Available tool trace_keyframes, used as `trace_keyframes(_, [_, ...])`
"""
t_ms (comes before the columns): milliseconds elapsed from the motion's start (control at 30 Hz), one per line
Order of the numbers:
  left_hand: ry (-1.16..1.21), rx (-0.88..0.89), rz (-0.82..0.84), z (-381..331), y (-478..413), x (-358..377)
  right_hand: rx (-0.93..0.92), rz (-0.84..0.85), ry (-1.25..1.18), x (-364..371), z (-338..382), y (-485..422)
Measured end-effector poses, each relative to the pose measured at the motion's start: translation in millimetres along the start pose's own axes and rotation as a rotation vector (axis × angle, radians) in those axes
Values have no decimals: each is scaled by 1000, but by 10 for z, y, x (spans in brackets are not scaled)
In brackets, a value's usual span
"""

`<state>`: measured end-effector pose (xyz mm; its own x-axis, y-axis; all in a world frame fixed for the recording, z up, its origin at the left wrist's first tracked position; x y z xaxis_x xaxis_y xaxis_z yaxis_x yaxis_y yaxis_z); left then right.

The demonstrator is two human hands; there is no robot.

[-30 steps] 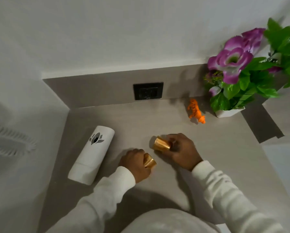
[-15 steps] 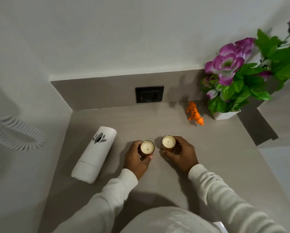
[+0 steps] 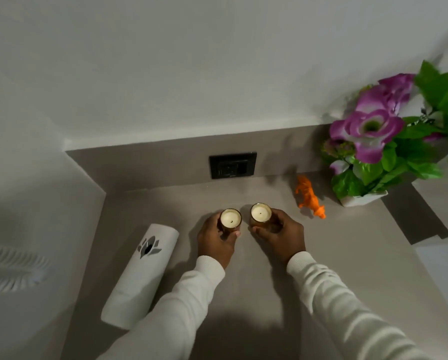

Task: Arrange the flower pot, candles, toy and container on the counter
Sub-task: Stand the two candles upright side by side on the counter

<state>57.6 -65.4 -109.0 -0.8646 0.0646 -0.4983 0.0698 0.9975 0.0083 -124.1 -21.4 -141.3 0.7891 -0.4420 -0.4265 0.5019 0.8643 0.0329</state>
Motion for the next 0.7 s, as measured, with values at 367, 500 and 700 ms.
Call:
trace_keyframes(367, [-95, -73, -42, -79, -913, 197, -3, -2, 50, 211, 143, -898])
trace_keyframes(500, [-106, -103, 12, -74, -846, 121, 39, 11, -2, 185, 130, -802])
trace_keyframes(700, [-297, 126, 70, -84, -285, -517, -36, 143, 148, 274, 166, -88])
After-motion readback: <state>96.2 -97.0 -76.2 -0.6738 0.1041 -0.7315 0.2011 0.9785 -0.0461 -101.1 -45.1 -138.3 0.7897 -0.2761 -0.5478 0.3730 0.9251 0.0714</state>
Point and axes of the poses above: each hand's wrist, its own y-axis away from the middle knuckle, its own x-axis out of the palm, z = x × y, the point moved 4 cm from there along -y, towards the middle knuckle, and after that the axes turned 3 degrees about -y, right-handed, at the moved point
